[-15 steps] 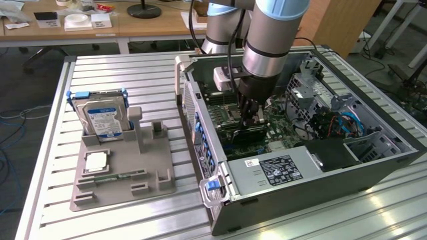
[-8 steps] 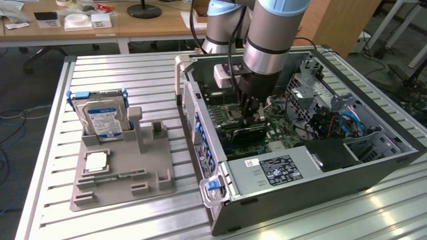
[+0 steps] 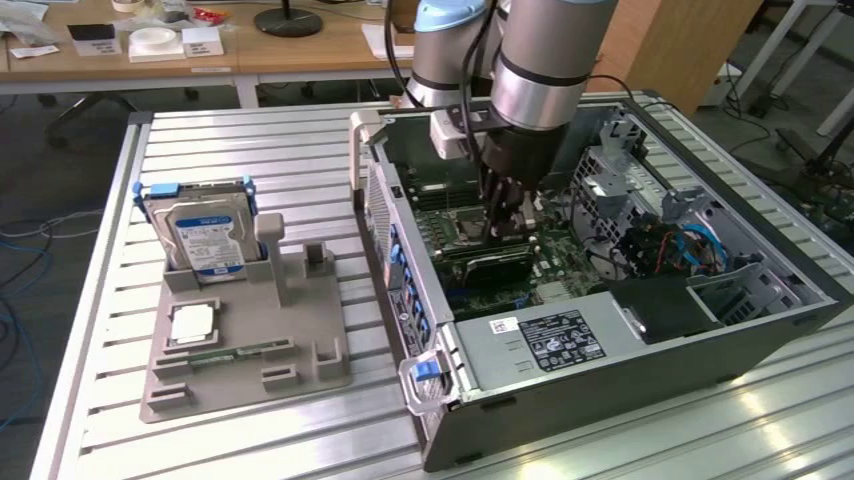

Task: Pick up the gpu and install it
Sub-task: 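Press down on the gpu until it lock into place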

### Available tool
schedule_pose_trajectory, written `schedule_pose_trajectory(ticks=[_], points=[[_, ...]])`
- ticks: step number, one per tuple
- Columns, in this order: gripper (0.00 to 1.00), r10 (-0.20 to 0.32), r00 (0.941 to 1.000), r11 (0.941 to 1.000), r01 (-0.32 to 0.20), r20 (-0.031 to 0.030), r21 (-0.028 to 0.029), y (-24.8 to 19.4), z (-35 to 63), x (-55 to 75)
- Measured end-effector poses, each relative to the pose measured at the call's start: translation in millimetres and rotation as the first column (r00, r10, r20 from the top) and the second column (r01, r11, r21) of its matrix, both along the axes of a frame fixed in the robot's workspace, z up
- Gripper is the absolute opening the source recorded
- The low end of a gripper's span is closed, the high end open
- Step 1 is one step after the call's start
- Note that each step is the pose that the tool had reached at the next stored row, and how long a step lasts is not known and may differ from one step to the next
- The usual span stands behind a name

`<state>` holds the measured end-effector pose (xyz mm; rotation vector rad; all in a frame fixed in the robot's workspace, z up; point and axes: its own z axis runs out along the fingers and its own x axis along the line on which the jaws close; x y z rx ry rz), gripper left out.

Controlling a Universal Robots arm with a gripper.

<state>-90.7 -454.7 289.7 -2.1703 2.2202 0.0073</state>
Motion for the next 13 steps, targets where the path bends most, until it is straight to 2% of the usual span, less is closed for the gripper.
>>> schedule_pose_trajectory(ticks=[13], points=[[0.11,0.0,1.0,1.0,0.0,0.0,-0.001,0.5,25.0,0.0]])
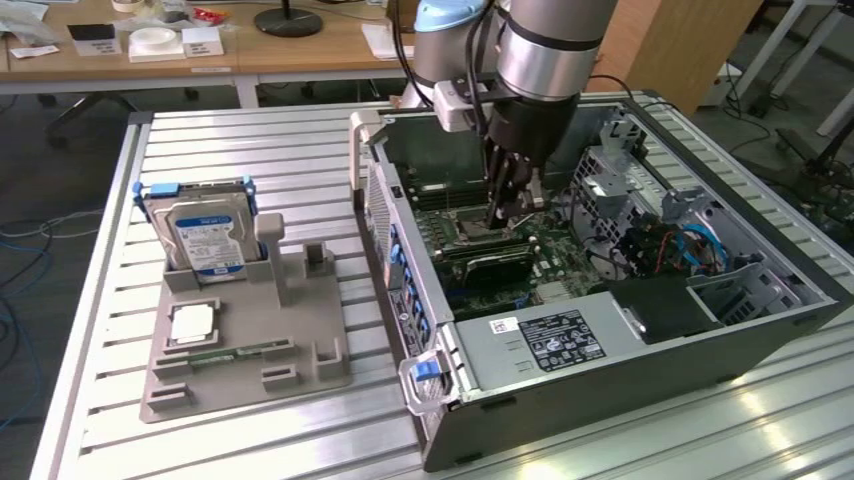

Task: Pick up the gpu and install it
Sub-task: 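Press down on the gpu until it lock into place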

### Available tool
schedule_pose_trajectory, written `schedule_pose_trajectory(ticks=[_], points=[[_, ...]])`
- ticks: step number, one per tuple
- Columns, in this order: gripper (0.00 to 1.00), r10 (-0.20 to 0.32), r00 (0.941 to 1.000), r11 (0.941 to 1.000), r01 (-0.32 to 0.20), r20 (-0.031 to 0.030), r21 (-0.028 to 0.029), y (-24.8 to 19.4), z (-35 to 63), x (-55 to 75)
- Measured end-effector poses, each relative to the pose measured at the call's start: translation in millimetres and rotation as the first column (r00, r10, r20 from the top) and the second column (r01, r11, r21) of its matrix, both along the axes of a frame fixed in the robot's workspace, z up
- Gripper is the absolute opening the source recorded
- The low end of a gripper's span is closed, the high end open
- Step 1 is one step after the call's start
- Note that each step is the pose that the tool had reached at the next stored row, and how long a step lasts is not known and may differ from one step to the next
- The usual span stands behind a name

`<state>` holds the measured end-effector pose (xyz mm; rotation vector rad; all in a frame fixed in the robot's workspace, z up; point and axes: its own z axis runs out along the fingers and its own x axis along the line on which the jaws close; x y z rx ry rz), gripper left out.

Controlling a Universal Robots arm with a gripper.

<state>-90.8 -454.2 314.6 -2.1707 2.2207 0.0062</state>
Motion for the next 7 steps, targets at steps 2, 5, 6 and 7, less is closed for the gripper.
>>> schedule_pose_trajectory(ticks=[2,5,6,7], points=[[0.11,0.0,1.0,1.0,0.0,0.0001,-0.0003,0.0,0.1,0.0],[0.11,0.0,1.0,1.0,0.0,0.0,-0.0005,0.0,0.2,0.0],[0.11,0.0,1.0,1.0,0.0,0.0,-0.0005,0.0,0.3,0.0],[0.11,0.0,1.0,1.0,0.0,0.0,-0.0006,0.0,0.3,0.0]])
